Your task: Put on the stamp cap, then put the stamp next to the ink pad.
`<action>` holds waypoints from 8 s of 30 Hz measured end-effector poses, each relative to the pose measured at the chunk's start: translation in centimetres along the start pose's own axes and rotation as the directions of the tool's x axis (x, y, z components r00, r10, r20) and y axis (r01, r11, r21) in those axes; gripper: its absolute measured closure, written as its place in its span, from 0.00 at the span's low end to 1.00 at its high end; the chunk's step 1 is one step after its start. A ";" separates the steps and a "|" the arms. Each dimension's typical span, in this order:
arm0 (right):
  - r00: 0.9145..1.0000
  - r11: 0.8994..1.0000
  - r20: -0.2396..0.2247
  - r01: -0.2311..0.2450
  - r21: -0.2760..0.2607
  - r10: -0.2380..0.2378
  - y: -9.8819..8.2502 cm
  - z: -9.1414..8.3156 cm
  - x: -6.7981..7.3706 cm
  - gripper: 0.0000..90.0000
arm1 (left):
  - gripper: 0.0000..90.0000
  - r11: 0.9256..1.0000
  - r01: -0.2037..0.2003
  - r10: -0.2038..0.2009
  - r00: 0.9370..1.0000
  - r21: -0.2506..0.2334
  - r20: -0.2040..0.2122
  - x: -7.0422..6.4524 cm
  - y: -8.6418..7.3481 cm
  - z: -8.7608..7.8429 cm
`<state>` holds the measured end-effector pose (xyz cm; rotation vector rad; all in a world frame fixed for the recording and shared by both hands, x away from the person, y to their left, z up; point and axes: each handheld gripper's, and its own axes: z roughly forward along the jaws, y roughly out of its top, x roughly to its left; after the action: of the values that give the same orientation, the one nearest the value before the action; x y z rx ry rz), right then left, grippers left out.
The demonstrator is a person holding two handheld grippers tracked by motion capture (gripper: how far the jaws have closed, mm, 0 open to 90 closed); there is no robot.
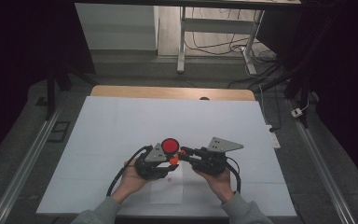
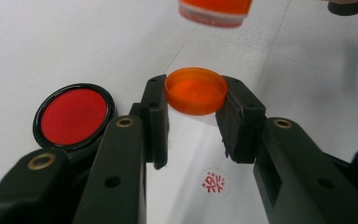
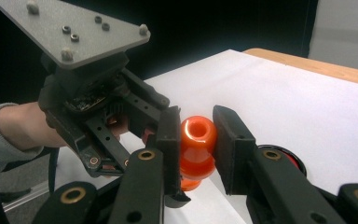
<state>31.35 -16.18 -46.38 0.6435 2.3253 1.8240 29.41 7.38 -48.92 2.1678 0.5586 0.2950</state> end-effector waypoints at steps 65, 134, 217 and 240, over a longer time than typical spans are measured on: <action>1.000 0.998 -0.028 -0.009 0.056 0.011 -1.1 1.3 0.3 0.81 | 0.72 0.998 -0.058 0.058 0.998 -0.001 -0.028 -0.8 0.3 -0.2; 0.999 1.000 0.029 0.014 0.011 -0.014 -0.9 0.3 -0.4 0.81 | 0.33 0.998 0.057 -0.059 0.996 -0.033 -0.064 0.2 -1.3 -3.1; 0.968 0.968 0.241 0.005 0.249 -0.067 -3.3 3.4 -6.0 0.81 | 0.32 0.983 0.180 -0.183 0.968 -0.030 -0.175 1.5 -8.7 -10.3; 0.964 0.945 0.246 0.015 0.328 -0.101 -4.4 4.5 -6.4 0.80 | 0.32 0.980 0.195 -0.198 0.964 -0.038 -0.175 1.8 -8.8 -10.4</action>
<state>37.51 -15.52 -52.81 0.7891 2.4471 1.2508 24.32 20.11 -49.65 2.0585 0.8620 0.3868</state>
